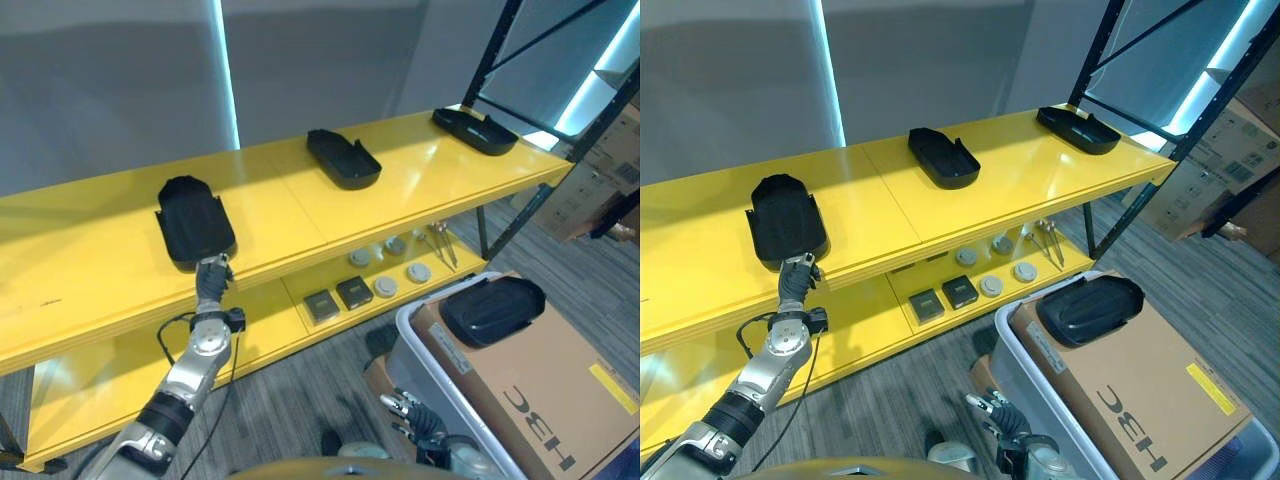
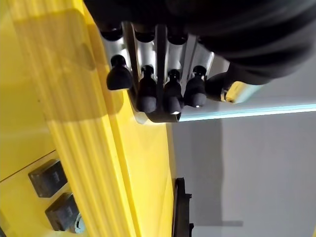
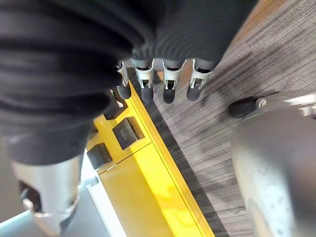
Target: Move parts from the plastic box to the shelf.
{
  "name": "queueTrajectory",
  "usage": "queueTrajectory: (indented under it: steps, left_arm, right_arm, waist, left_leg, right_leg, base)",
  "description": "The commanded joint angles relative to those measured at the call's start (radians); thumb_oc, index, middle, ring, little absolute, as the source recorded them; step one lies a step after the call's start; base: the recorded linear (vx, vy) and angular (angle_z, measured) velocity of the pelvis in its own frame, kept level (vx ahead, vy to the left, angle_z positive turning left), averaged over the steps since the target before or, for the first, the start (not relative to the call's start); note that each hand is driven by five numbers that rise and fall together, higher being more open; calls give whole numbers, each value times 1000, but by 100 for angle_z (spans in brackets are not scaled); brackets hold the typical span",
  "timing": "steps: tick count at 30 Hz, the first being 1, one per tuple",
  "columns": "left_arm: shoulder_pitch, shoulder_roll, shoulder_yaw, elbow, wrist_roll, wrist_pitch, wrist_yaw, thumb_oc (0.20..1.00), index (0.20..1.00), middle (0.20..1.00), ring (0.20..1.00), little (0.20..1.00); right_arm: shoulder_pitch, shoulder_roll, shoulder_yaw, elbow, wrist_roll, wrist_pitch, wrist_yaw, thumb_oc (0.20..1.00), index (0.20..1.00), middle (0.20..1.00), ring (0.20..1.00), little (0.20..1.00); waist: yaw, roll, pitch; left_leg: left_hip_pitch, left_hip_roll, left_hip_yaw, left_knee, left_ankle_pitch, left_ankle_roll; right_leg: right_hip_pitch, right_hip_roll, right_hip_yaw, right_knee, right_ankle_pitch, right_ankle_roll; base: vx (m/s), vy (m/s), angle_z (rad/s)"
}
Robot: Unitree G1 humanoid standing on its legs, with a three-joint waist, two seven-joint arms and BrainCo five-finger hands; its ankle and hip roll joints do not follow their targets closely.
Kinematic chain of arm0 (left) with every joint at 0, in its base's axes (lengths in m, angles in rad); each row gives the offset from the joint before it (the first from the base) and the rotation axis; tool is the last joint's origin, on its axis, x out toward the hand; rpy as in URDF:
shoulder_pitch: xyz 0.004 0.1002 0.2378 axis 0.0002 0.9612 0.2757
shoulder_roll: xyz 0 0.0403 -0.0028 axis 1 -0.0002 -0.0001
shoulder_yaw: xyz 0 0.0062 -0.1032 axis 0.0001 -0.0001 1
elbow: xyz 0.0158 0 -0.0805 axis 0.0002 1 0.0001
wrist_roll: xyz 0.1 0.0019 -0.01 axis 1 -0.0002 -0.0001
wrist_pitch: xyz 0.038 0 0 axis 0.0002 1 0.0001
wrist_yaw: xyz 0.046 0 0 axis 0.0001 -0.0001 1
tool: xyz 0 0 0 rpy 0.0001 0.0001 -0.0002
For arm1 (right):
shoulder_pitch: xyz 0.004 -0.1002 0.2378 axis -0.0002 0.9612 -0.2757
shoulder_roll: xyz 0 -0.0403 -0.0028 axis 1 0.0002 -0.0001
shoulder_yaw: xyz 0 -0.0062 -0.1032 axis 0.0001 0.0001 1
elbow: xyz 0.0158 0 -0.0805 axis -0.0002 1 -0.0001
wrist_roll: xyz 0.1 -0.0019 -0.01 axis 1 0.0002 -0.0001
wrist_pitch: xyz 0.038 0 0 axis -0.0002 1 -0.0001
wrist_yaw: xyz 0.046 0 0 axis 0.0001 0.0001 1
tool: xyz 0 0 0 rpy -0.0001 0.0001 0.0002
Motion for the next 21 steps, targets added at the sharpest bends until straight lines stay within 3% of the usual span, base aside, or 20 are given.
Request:
queueTrajectory:
  steps: [1,11,21]
  left_arm:
    - [-112,11,39,101,49,-35,40,200,200,200,200,200]
    - [-176,5,58,241,50,-66,60,200,200,200,200,200]
    - [-223,14,61,270,72,-43,59,200,200,200,200,200]
  right_arm:
    - [-7,-43,21,-26,1,-12,23,1000,1000,1000,1000,1000]
    - [-4,-49,38,-3,-9,-14,38,1000,1000,1000,1000,1000]
    - [6,-57,41,15,-19,-16,66,1000,1000,1000,1000,1000]
  waist:
    - [-1,-3,-7]
    - [-19,-11,-7]
    - [-29,-16,-11]
  left_leg:
    - [-26,27,-13,43,-6,12]
    - [-21,33,0,55,-9,11]
    - [-18,37,3,72,-13,11]
  right_leg:
    - [0,8,-9,30,-37,44]
    - [1,11,2,39,-37,46]
    - [6,9,5,52,-38,49]
  base:
    - [0,0,0]
    - [34,-9,-2]
    - [47,-7,-1]
